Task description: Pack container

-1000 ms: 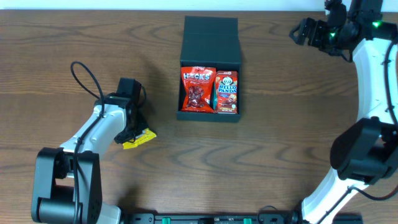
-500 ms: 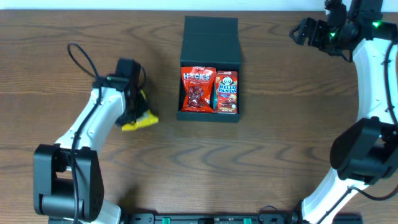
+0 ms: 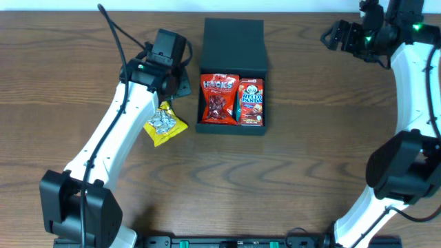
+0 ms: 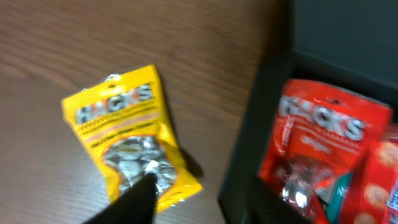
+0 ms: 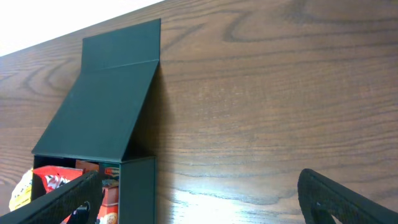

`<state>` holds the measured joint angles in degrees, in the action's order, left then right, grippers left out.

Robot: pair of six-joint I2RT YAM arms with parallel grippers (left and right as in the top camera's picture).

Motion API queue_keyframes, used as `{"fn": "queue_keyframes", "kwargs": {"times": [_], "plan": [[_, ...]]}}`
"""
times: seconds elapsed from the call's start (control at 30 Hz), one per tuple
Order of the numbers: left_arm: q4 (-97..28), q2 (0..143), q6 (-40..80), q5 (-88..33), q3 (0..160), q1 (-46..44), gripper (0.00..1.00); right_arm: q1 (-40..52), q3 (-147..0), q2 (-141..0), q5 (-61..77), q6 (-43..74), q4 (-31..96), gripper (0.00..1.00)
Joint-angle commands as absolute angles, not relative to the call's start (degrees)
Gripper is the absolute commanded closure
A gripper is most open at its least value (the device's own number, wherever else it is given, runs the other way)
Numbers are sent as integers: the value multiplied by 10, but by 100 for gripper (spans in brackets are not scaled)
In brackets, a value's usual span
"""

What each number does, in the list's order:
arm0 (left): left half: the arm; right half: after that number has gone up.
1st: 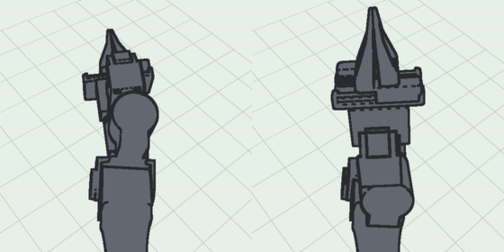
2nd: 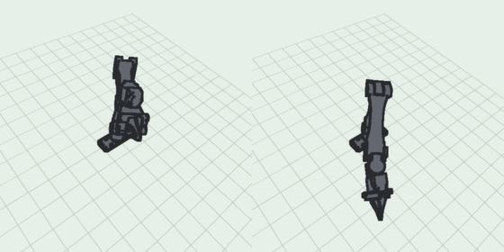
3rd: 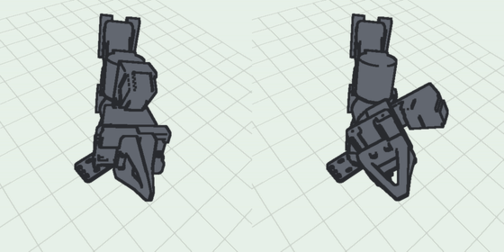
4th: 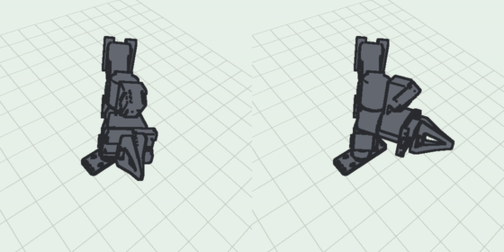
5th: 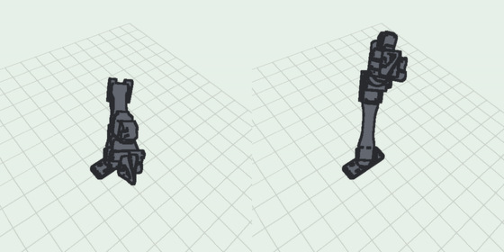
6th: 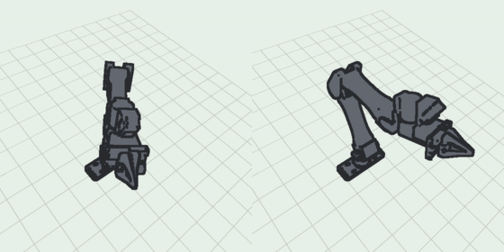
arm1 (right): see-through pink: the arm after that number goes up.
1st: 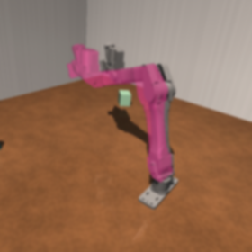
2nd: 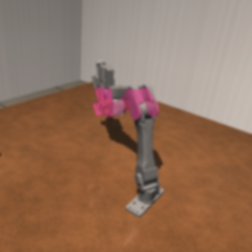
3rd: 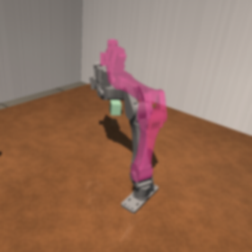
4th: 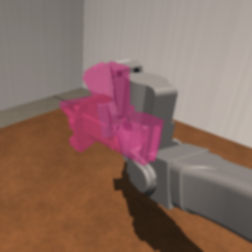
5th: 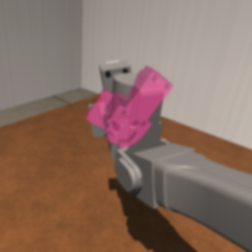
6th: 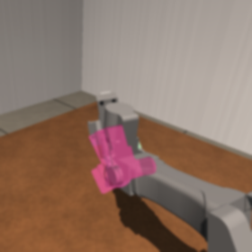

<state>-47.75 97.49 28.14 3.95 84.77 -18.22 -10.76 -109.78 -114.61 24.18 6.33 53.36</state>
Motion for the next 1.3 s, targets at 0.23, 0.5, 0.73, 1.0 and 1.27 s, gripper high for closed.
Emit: {"fn": "queue_keyframes", "kwargs": {"times": [0.23, 0.5, 0.73, 1.0, 1.27], "plan": [[-471, 1034, 331, -16, 764, -102, 32, -104, -1110, -1139, 242, 64, 534, 1], [-460, 1059, 349, -10, 728, -101, 41, -104, -1110, -1139, 242, 64, 531, 1], [-451, 1086, 350, -12, 720, -102, 50, -104, -1110, -1139, 242, 64, 532, 1], [-441, 1110, 349, -10, 720, -101, 68, -104, -1110, -1139, 242, 64, 532, 1], [-437, 1120, 349, -11, 721, -101, 94, -104, -1110, -1139, 242, 64, 531, 1]]}}
